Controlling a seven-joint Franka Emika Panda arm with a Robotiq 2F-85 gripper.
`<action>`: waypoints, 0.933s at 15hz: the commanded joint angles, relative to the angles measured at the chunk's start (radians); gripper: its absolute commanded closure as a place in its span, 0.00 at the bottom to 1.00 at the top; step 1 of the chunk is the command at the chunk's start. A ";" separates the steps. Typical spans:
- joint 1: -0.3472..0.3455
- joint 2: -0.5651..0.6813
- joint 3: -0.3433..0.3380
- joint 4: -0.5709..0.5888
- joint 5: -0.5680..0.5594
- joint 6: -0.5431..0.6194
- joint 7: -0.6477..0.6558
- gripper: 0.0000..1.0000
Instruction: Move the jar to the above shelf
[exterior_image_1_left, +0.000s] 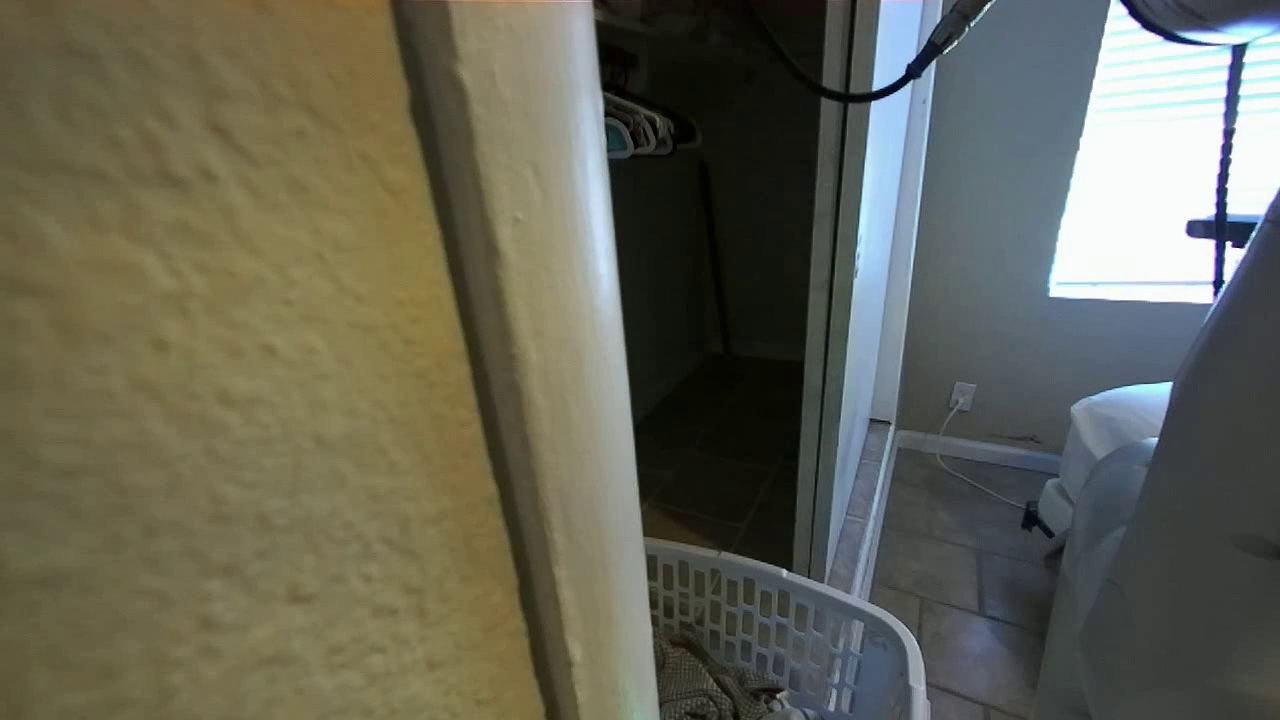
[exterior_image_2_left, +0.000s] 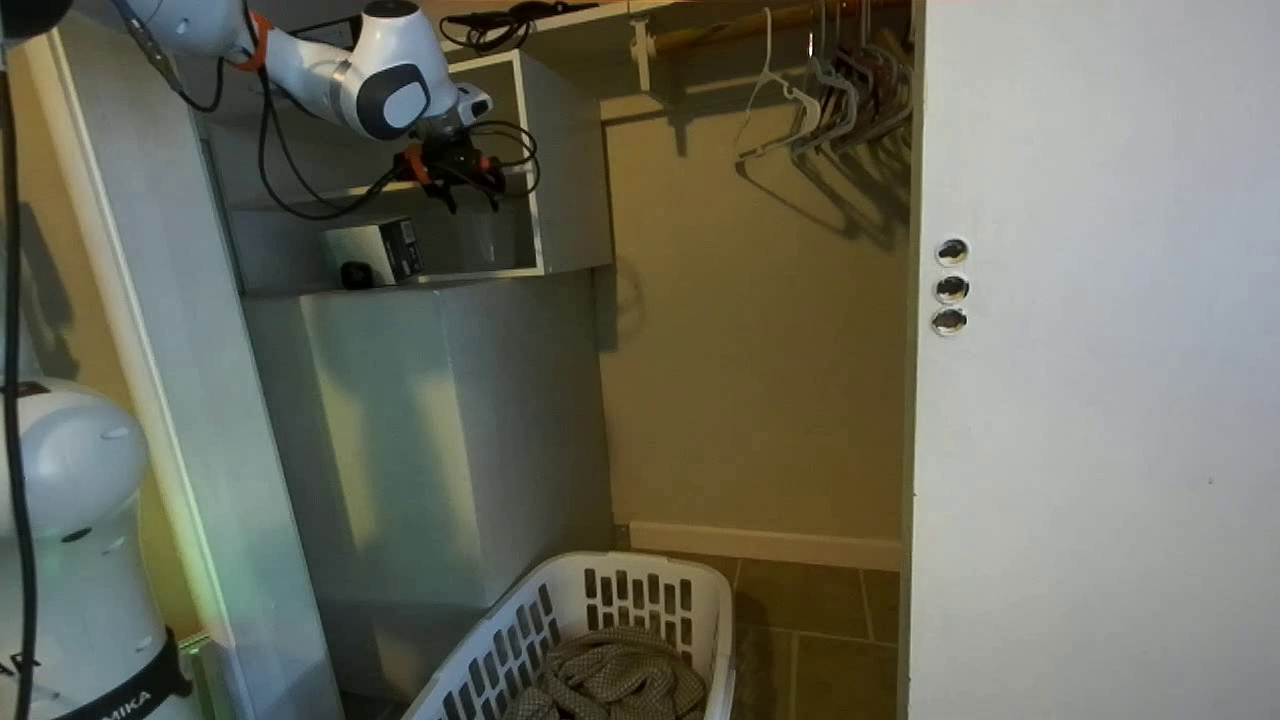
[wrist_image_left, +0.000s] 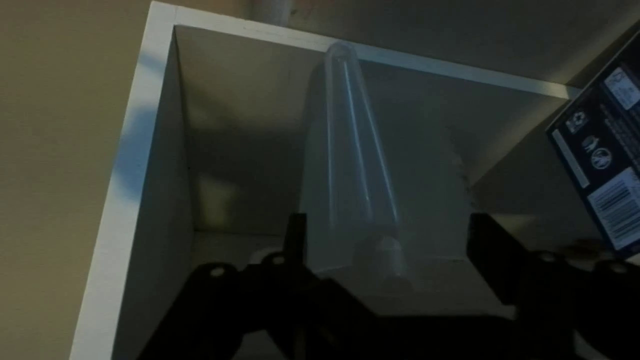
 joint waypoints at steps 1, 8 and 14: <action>-0.011 0.040 0.015 0.051 0.047 -0.010 -0.048 0.03; -0.020 0.077 0.036 0.071 0.045 -0.003 -0.073 0.58; -0.036 0.071 0.045 0.067 0.030 -0.007 -0.067 0.98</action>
